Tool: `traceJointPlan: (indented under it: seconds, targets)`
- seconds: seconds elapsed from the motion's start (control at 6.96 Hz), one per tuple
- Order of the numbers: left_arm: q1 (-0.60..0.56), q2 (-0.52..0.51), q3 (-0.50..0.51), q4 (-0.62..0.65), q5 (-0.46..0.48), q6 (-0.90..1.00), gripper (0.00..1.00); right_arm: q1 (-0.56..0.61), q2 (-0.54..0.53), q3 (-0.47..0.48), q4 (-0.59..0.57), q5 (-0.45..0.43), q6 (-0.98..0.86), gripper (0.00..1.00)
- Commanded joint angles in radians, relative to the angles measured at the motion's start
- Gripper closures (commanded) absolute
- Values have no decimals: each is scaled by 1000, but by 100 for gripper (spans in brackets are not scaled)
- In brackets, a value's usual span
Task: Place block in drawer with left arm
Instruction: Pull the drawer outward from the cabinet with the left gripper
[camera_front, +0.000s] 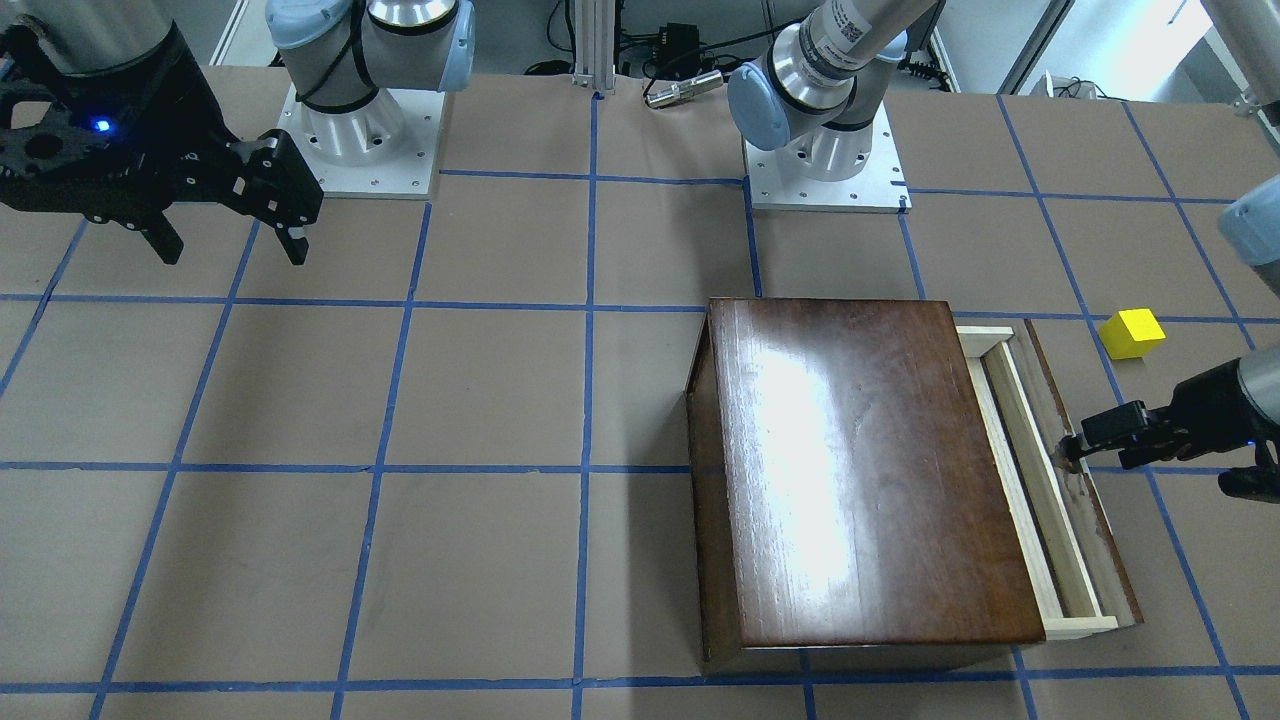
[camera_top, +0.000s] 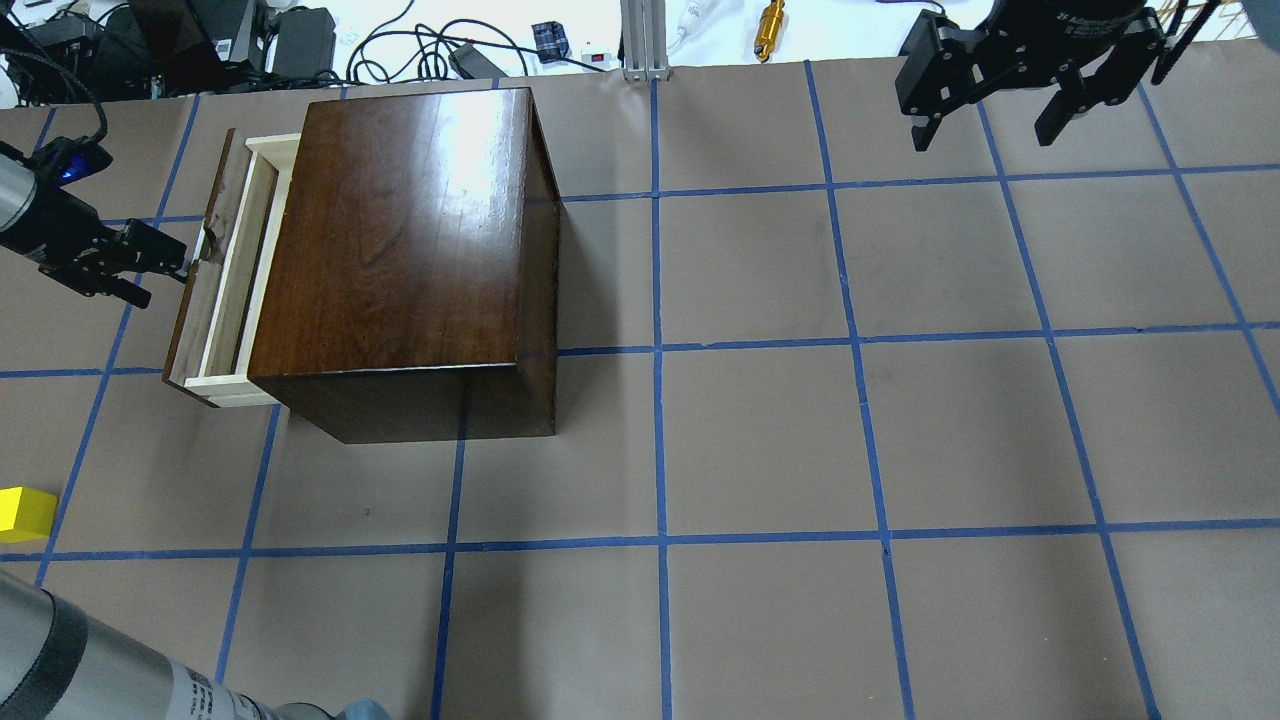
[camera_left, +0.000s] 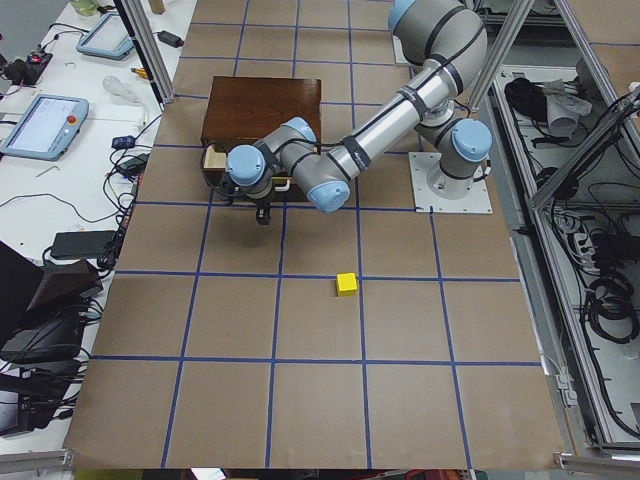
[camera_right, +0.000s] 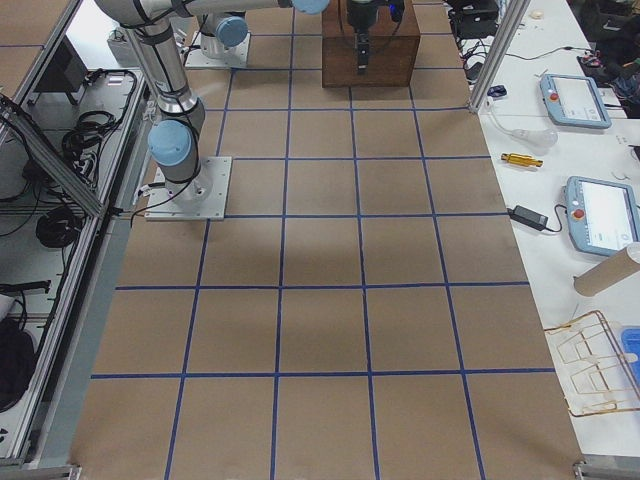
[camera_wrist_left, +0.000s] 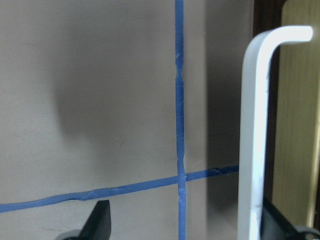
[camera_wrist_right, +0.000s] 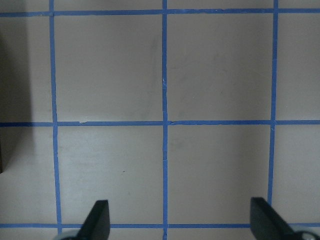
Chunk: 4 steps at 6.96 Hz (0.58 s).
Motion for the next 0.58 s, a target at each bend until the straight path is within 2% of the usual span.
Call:
traceJointPlan:
  seconds: [0.0,0.43]
  targets:
    - [15,0,0,0,-1,22,0,0,-1,0,0,-2,0,0]
    - [16,3,6,2,-1,30,0,0,1,0,0,-2,0,0]
